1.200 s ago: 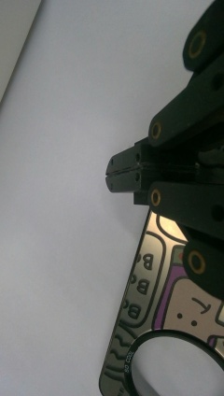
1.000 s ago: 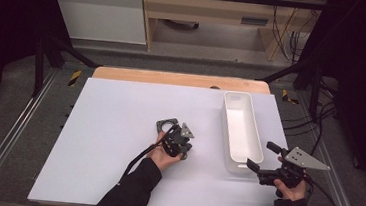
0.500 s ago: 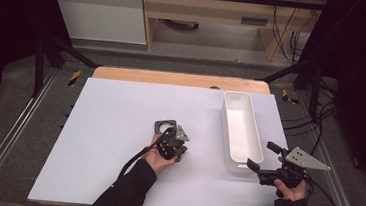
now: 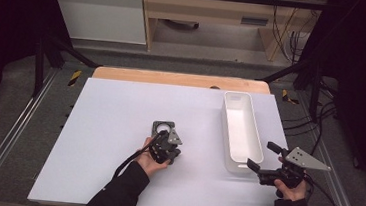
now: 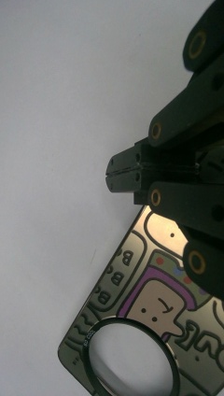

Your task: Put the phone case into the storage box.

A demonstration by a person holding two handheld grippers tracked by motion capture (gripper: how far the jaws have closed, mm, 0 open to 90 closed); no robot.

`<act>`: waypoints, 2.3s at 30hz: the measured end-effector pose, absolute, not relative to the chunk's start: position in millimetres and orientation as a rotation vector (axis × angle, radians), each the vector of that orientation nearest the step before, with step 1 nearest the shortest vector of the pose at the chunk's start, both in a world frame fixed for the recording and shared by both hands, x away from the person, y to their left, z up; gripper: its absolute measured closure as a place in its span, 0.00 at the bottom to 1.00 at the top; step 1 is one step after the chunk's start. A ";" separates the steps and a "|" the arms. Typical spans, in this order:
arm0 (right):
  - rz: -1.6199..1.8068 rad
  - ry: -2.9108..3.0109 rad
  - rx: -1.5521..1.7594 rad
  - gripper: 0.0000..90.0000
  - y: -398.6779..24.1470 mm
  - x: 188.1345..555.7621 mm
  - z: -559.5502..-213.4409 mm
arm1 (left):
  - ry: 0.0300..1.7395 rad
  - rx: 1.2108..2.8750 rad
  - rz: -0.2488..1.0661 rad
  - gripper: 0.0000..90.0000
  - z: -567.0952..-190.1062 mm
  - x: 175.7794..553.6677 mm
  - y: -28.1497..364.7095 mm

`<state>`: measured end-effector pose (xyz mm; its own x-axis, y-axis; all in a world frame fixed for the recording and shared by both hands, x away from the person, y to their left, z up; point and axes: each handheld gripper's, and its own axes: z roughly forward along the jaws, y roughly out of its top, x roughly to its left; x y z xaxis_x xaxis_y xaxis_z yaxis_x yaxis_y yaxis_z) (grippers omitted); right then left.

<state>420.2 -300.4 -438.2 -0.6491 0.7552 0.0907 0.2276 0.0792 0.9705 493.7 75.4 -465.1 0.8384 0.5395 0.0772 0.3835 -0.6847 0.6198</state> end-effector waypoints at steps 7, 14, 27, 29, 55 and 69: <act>1.600 1.924 0.970 0.00 -300.6 420.0 -438.0 | 0.670 2.396 0.349 0.99 -460.8 487.9 84.7; 1.597 1.927 0.969 0.00 -299.4 420.5 -438.6 | 0.658 2.365 0.326 0.99 -464.8 488.9 83.8; 1.599 1.925 0.967 0.00 -300.4 419.9 -437.8 | 0.654 2.433 0.325 0.99 -468.6 483.9 76.7; 1.601 1.922 0.968 0.00 -300.9 419.5 -437.4 | 0.663 2.439 0.330 0.99 -468.1 482.7 78.6; 1.601 1.924 0.969 0.00 -300.5 419.4 -437.5 | 0.762 2.432 0.366 0.99 -467.1 469.7 120.5; 1.603 1.921 0.965 0.00 -300.9 419.4 -437.2 | 0.793 2.208 0.396 0.90 -427.2 466.5 146.3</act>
<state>419.4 -300.9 -437.2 -0.6506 0.7541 0.0902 0.2236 0.0767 0.9717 466.5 146.3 -427.2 0.7611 0.6477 0.0357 0.4179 -0.5316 0.7368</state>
